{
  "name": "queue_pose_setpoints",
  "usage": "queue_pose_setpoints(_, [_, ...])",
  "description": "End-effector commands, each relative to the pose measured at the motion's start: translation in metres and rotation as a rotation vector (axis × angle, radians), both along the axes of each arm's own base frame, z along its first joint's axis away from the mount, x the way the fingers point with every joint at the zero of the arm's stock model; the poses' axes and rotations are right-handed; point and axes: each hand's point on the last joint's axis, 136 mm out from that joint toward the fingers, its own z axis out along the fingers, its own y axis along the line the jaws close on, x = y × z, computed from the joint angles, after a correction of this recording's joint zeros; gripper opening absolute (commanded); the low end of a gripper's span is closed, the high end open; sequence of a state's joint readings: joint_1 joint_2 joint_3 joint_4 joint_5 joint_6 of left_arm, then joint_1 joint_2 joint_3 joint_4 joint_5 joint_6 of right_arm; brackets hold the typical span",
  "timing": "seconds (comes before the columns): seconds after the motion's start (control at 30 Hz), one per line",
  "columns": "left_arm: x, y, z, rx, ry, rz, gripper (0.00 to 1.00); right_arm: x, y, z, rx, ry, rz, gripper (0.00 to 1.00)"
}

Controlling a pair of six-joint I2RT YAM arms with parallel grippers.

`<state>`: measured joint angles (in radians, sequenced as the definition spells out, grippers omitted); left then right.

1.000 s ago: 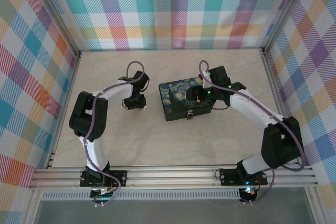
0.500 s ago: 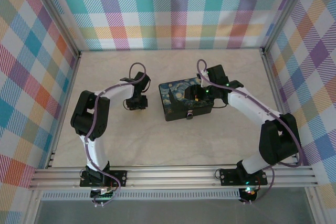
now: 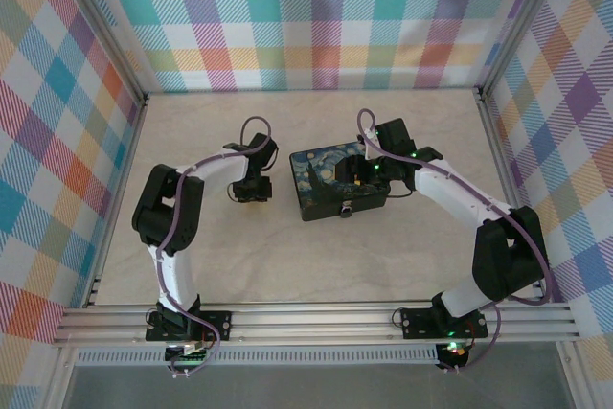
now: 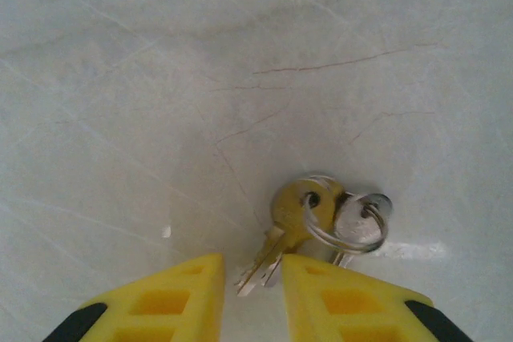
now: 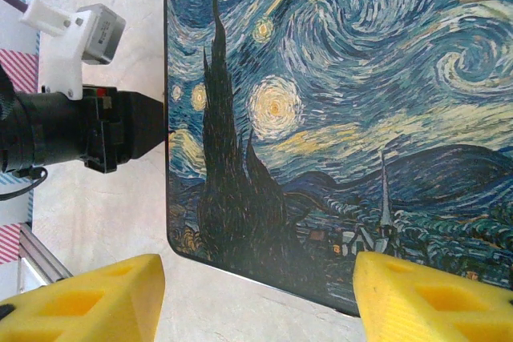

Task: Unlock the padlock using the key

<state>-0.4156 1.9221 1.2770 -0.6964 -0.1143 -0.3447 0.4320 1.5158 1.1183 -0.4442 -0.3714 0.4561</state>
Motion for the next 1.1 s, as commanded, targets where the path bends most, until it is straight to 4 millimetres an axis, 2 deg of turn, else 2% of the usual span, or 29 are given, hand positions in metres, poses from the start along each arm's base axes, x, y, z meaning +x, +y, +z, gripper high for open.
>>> queue_pose_setpoints(0.0, [0.010, 0.004, -0.006, 0.008, -0.006, -0.008, 0.21, -0.005, -0.001, 0.009, -0.009, -0.025, 0.015, 0.64])
queue_pose_setpoints(0.2, [0.011, 0.005, -0.009, 0.021, -0.006, -0.043, 0.22, -0.006, -0.001, 0.011, 0.001, -0.024, 0.018, 0.64])
queue_pose_setpoints(0.33, [0.013, 0.005, -0.003, 0.024, -0.011, -0.058, 0.21, -0.007, -0.001, 0.013, 0.005, -0.029, 0.020, 0.64])
queue_pose_setpoints(0.37, [0.014, 0.003, -0.002, 0.017, -0.016, -0.060, 0.20, -0.008, -0.001, 0.014, 0.005, -0.031, 0.018, 0.64])
queue_pose_setpoints(0.47, [0.011, 0.003, -0.003, 0.015, -0.009, -0.062, 0.10, -0.010, -0.002, 0.012, 0.008, -0.031, 0.014, 0.64])
queue_pose_setpoints(0.63, [0.000, 0.005, -0.002, 0.014, 0.005, -0.054, 0.09, -0.015, -0.003, 0.007, 0.008, -0.021, 0.013, 0.64])
queue_pose_setpoints(0.77, [-0.002, 0.003, 0.014, -0.005, -0.015, -0.049, 0.00, -0.016, 0.000, 0.007, 0.008, -0.020, 0.022, 0.64])
queue_pose_setpoints(0.97, [0.000, 0.003, 0.054, -0.018, -0.068, -0.059, 0.00, -0.019, 0.005, 0.013, 0.002, -0.036, 0.036, 0.64])
queue_pose_setpoints(1.07, [-0.001, 0.003, 0.061, -0.022, -0.077, -0.062, 0.00, -0.021, 0.006, 0.011, 0.004, -0.036, 0.038, 0.64])
